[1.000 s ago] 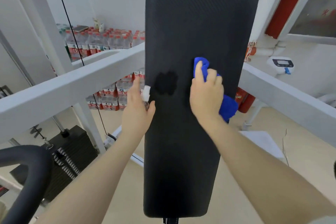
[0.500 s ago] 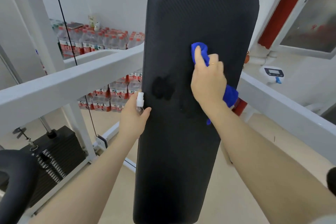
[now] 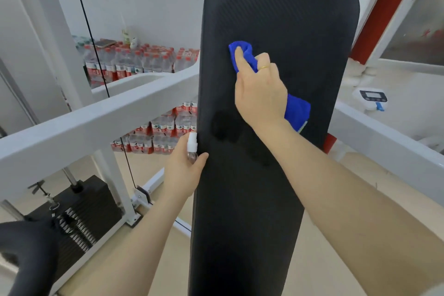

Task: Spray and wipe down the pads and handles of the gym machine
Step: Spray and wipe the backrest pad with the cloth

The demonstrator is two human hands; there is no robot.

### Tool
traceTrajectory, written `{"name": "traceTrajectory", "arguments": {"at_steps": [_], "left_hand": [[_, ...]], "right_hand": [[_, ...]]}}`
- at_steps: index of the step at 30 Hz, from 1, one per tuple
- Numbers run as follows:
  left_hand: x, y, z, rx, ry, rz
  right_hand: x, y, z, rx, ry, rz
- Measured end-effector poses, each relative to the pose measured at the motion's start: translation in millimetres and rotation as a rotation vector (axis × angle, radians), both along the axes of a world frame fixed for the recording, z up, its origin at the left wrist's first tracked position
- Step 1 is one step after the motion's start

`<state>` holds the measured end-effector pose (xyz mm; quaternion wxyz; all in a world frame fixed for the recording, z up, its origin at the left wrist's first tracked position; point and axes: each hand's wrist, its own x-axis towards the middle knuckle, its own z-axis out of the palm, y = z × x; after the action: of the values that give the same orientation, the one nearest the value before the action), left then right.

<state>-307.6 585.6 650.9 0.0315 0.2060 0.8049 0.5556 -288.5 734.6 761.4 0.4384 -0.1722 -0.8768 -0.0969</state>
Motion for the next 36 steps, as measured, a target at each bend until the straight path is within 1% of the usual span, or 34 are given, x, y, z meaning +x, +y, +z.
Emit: {"name": "traceTrajectory", "arguments": {"at_steps": [2, 4, 6, 8, 9, 11, 12, 14, 19, 21, 23, 25, 27, 28, 30, 32, 34, 36], "left_hand": [[-4, -1, -5, 0.029, 0.004, 0.02], [-4, 0, -7, 0.045, -0.006, 0.037], [-2, 0, -6, 0.056, -0.031, 0.044], [-1, -1, -2, 0.049, -0.043, 0.037], [-1, -1, -1, 0.046, -0.052, 0.033], [0, -1, -1, 0.037, -0.073, 0.034], [0, -1, -1, 0.03, -0.081, 0.033], [-1, -1, -4, 0.031, -0.078, 0.031], [-2, 0, -8, 0.07, -0.019, 0.033], [-1, 0, -7, 0.077, -0.017, 0.037], [-1, 0, -5, 0.071, -0.023, 0.034], [-1, 1, -5, 0.055, -0.051, 0.038], [-1, 1, -6, 0.035, -0.062, 0.055], [-1, 1, -7, 0.03, -0.059, 0.062], [-2, 1, -11, 0.044, -0.034, 0.065], [-2, 2, -12, 0.071, 0.01, 0.066], [-1, 1, -12, 0.079, 0.049, 0.065], [-1, 1, -11, 0.084, 0.052, 0.061]], "right_hand": [[-12, -20, -27, 0.135, -0.038, 0.04], [-13, -27, -41, 0.227, -0.108, 0.045], [-6, -19, -34, 0.363, -0.191, 0.157], [-2, -3, -16, 0.489, -0.195, 0.186], [-2, 5, -3, 0.476, -0.142, 0.156], [-6, 19, 19, 0.371, -0.013, 0.104], [-7, 20, 23, 0.331, 0.016, 0.094], [-10, 17, 9, 0.346, 0.016, 0.105], [3, -8, -58, 0.438, -0.181, 0.262], [10, -9, -62, 0.483, -0.27, 0.335], [10, -3, -49, 0.608, -0.338, 0.354], [2, 9, -22, 0.653, -0.267, 0.276], [-8, 19, 4, 0.577, -0.105, 0.155], [-12, 19, 8, 0.53, -0.044, 0.125], [-15, 10, -9, 0.472, 0.006, 0.147], [-7, -5, -44, 0.482, -0.059, 0.237], [7, -18, -74, 0.538, -0.242, 0.292], [14, -19, -78, 0.57, -0.336, 0.324]]}}
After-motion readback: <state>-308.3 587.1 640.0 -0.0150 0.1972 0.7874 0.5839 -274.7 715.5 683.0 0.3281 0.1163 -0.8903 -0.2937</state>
